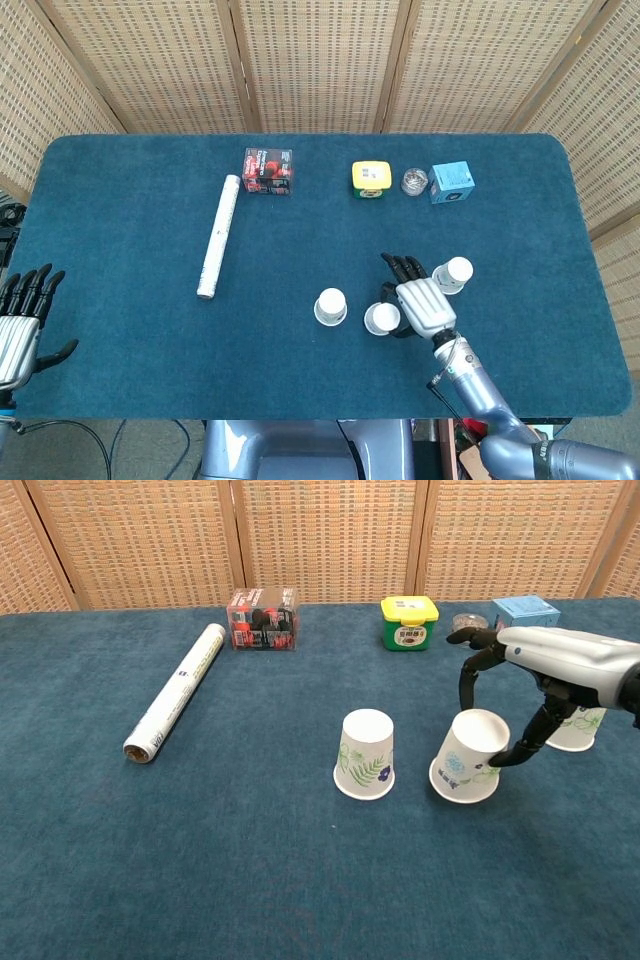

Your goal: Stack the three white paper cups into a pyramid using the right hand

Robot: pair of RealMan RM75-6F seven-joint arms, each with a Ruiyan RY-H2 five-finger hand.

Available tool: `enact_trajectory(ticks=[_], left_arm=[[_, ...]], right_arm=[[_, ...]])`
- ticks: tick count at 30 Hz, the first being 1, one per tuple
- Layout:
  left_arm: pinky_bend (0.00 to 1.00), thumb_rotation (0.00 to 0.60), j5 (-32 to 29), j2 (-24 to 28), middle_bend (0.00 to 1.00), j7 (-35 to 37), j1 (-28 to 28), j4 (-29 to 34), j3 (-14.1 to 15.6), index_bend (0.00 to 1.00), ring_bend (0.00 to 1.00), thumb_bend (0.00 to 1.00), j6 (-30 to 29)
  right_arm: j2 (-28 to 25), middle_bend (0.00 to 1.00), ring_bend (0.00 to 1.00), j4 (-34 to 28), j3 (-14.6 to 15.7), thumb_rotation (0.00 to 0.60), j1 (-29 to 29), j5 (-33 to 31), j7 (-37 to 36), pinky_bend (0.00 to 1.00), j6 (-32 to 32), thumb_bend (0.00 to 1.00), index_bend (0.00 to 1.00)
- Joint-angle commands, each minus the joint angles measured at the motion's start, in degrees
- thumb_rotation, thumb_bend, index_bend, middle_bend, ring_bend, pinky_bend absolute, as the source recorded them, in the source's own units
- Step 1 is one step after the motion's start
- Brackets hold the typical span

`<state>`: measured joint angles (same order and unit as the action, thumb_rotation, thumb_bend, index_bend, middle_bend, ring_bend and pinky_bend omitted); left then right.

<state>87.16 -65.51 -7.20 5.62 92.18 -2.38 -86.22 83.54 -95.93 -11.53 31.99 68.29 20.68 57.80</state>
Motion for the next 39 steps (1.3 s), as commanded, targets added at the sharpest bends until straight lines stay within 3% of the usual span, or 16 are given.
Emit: enact_trajectory(ticks=[1,39], left_arm=[[0.0,0.6,-0.11,-0.02,0.0,0.01,0.12,-0.08,-0.03,0.0,0.0,0.21,0.22],[0.0,0.6,0.34,-0.09,0.0,0.5,0.58,-0.3,0.36,0.0,0.0,0.21,0.91]], right_arm=[[0.4,0.03,0.0,0.29,-0.28,0.6,0.79,-0.7,0.34,0.0,-0.28,0.08,0.6],[5.7,0.02,0.0,5.4,-0.38,0.6,6.26,-6.02,2.02,0.0,-0.05,0.08,0.6]])
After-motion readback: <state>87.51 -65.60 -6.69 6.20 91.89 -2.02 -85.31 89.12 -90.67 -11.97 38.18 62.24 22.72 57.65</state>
